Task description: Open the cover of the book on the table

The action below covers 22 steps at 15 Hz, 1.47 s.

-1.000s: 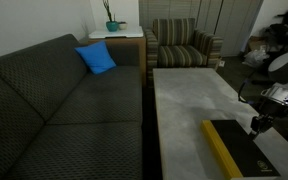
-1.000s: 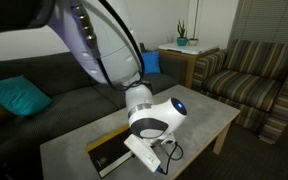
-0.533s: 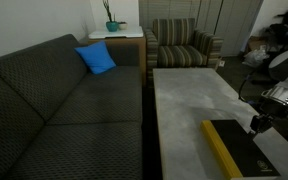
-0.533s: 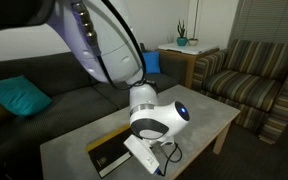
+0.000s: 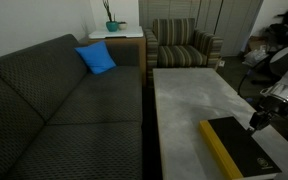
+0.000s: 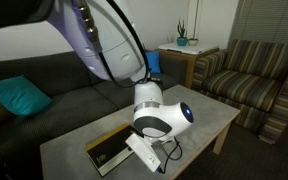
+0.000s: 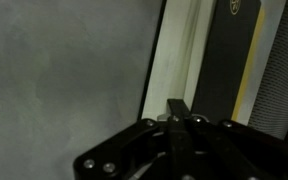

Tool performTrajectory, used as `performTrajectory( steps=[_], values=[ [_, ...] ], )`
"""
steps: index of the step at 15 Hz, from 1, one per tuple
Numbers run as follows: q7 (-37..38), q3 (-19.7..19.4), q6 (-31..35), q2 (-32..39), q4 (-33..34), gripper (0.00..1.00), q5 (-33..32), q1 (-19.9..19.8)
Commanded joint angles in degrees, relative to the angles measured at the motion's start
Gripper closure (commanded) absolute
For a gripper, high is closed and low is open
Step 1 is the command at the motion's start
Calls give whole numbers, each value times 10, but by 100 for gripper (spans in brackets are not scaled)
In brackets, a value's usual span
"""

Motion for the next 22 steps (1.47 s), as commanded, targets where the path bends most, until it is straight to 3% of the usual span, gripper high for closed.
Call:
performTrajectory(
  steps=[1,6,12,22],
  values=[
    [-17,23,-21,0,7,100,-15,-18],
    [-33,41,-14,0,13,100,-17,-24],
    [-12,34,-3,-1,25,100,-25,-3],
    [6,33,-95,-1,53,100,-79,2]
  ],
)
